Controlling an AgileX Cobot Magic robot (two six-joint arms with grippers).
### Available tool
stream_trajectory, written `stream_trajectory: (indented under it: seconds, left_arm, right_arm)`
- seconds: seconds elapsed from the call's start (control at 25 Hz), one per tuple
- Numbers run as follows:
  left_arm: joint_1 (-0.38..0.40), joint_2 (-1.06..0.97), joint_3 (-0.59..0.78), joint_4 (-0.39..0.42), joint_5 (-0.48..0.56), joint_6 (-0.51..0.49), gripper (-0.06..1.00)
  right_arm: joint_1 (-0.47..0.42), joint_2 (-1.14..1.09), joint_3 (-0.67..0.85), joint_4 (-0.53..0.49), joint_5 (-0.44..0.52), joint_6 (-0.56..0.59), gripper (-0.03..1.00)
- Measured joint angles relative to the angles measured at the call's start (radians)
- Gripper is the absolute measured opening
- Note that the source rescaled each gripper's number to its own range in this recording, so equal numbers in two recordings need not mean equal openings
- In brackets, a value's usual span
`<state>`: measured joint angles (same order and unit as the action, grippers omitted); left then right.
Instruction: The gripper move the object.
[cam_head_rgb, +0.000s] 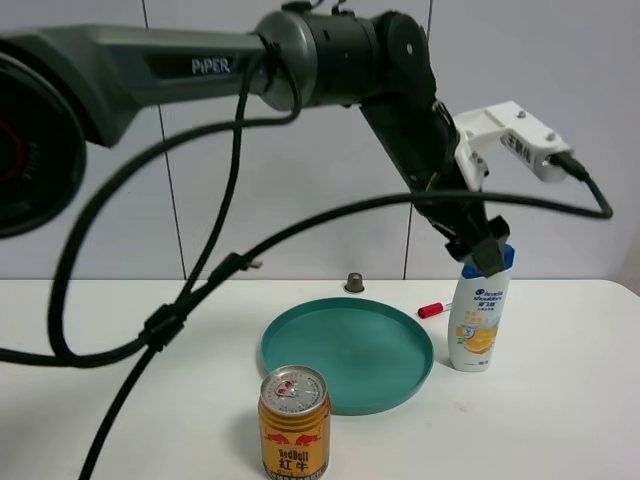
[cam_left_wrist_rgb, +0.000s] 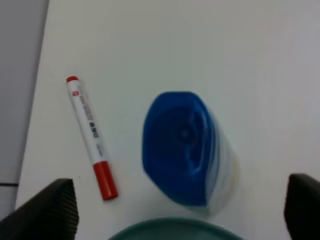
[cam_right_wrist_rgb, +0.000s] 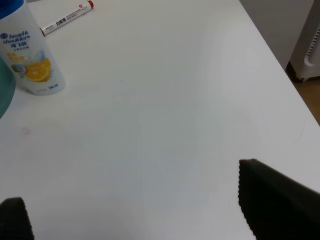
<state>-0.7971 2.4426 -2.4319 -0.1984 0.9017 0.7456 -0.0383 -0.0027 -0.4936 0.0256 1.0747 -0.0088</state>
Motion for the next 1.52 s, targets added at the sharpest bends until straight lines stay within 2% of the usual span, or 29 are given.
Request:
stream_trajectory:
  seconds: [0.32, 0.52, 0.76, 0.96, 1.2, 1.36, 1.52]
  left_arm:
    - [0.054, -0.235, 0.000, 0.189, 0.284, -0.154, 0.74]
    - [0.145, -0.409, 0.092, 0.279, 0.304, -0.323, 0.74]
    - [0.328, -0.722, 0.379, 0.289, 0.305, -0.418, 0.74]
    - [0.513, -1.045, 0.696, 0.300, 0.304, -0.454, 0.74]
    - [0.720, -1.441, 1.028, 0.303, 0.243, -0.509, 0.74]
    - [0.806, -1.698, 1.203, 0.303, 0.252, -0.531, 0.74]
    - [0.851, -1.918, 1.337, 0.303, 0.280, -0.615, 0.74]
  right_arm:
    - [0.000, 0.000, 0.000, 0.000, 0.000, 0.000, 1.00]
    - [0.000, 0.000, 0.000, 0.000, 0.000, 0.000, 1.00]
    - [0.000, 0.000, 0.000, 0.000, 0.000, 0.000, 1.00]
    - [0.000, 0.000, 0.000, 0.000, 0.000, 0.000, 1.00]
    - [0.000, 0.000, 0.000, 0.000, 0.000, 0.000, 1.00]
    - [0.000, 0.000, 0.000, 0.000, 0.000, 0.000, 1.00]
    - [0.000, 0.000, 0.000, 0.000, 0.000, 0.000, 1.00]
